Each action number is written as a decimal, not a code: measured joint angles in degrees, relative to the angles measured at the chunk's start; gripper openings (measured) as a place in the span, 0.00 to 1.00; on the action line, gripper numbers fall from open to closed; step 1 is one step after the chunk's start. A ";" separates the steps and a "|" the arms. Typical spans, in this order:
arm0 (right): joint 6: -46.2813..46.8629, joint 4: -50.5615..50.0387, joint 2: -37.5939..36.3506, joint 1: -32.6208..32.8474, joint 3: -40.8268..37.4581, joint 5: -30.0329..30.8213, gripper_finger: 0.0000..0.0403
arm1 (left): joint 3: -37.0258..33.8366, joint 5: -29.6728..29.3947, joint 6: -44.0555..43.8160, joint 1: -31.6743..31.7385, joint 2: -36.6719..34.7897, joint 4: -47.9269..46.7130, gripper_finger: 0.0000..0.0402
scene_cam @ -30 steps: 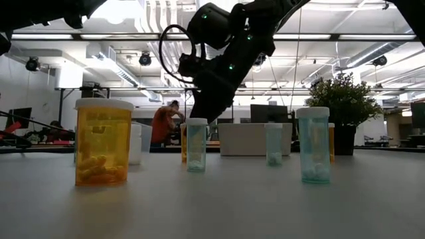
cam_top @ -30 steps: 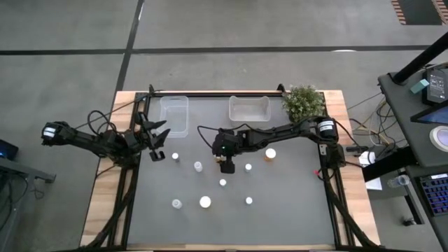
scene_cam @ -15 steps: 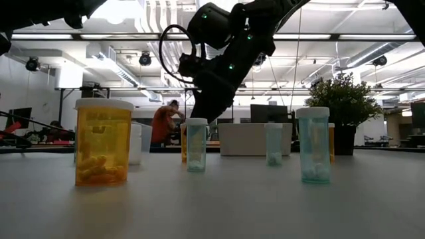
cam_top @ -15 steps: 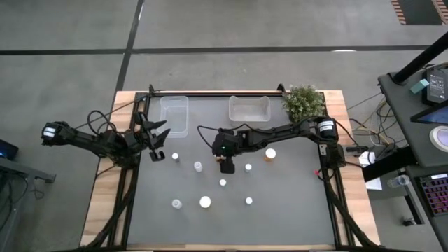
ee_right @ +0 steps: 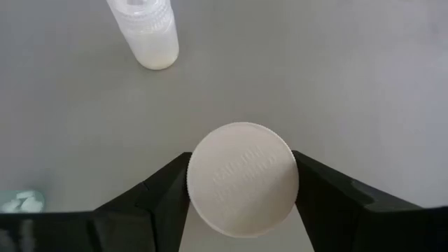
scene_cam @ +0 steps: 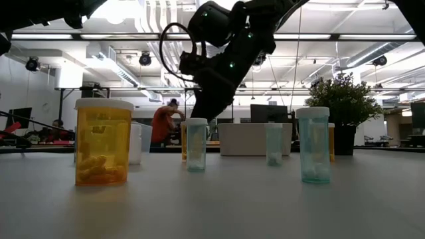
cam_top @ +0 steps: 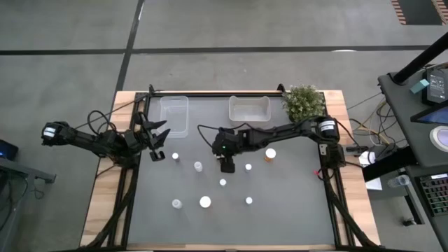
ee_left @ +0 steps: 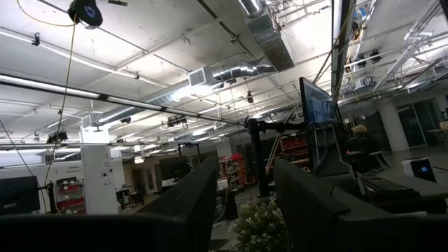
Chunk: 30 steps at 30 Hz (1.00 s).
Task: Pick and place medicine bottles into bin by pill shape (circle, oval)
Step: Put the top left orange capsule bottle into the gray bin
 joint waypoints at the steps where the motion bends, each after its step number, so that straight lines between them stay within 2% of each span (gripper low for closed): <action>1: -0.02 0.06 -0.44 -0.02 0.29 0.00 0.55 | 0.00 0.00 -0.01 0.00 0.00 0.02 0.32; 10: -2.08 -5.63 -7.53 -4.30 3.03 0.02 0.53 | -0.02 0.02 0.96 0.00 0.00 0.09 0.32; 19: -1.50 -10.19 -14.02 -16.75 3.01 0.02 0.53 | -0.02 0.01 0.99 -0.01 0.00 0.31 0.32; 25: -1.89 -10.48 -13.29 -25.49 2.45 -1.64 0.53 | -0.02 0.00 1.22 0.00 0.00 0.31 0.32; 30: -0.93 -7.52 -10.07 -29.90 0.68 -4.96 0.53 | -0.02 0.00 1.51 0.00 0.00 0.28 0.32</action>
